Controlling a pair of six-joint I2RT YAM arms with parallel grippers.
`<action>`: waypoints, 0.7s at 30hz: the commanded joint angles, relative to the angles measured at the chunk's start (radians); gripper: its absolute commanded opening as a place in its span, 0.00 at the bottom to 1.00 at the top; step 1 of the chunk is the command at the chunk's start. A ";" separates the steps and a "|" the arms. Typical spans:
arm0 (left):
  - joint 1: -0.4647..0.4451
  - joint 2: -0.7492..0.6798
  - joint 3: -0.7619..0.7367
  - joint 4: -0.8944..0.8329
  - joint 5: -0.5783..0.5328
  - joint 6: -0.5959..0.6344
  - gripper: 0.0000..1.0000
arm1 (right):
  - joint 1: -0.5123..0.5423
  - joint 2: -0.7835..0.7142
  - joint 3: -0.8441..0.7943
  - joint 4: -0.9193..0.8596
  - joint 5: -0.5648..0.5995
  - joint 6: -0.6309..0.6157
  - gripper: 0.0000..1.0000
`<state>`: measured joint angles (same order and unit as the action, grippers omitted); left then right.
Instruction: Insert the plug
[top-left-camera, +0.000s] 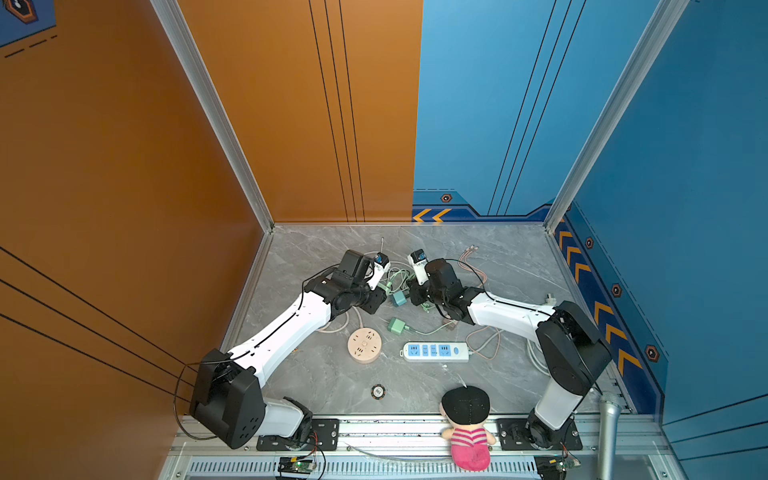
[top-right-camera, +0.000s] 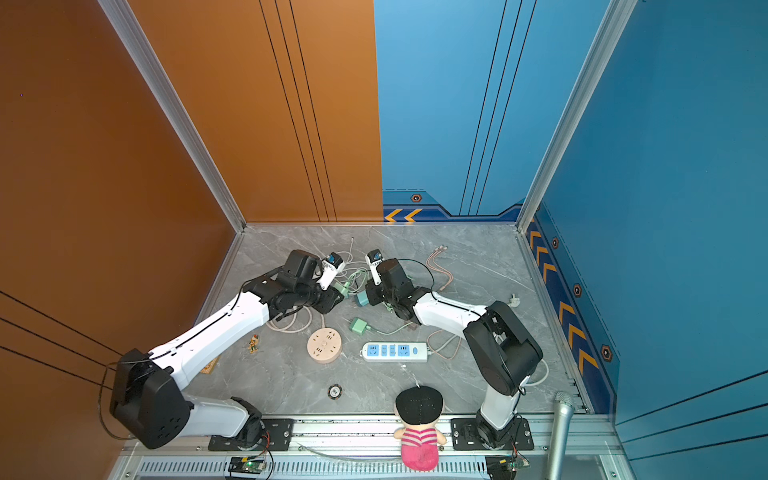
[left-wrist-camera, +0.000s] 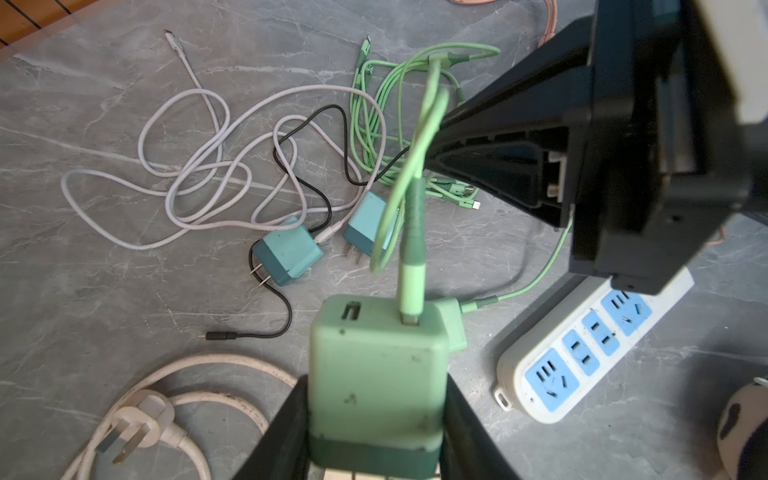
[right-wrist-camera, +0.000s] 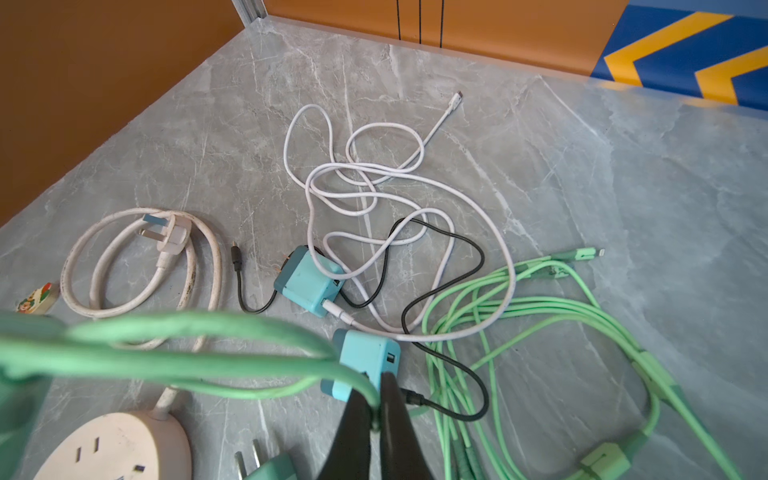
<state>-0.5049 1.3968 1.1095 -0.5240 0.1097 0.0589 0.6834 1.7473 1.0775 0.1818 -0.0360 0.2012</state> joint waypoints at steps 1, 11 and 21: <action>-0.016 0.038 0.039 -0.035 -0.002 -0.010 0.33 | -0.037 0.010 -0.016 0.047 0.029 0.054 0.03; -0.028 0.067 0.062 -0.098 -0.035 -0.003 0.32 | -0.117 -0.001 -0.021 0.040 0.036 0.084 0.02; -0.007 -0.008 0.076 -0.096 -0.131 -0.035 0.32 | -0.139 0.025 -0.016 -0.030 0.032 0.089 0.49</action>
<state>-0.5224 1.4109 1.1530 -0.6033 0.0376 0.0448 0.5438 1.7592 1.0637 0.2020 -0.0200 0.2863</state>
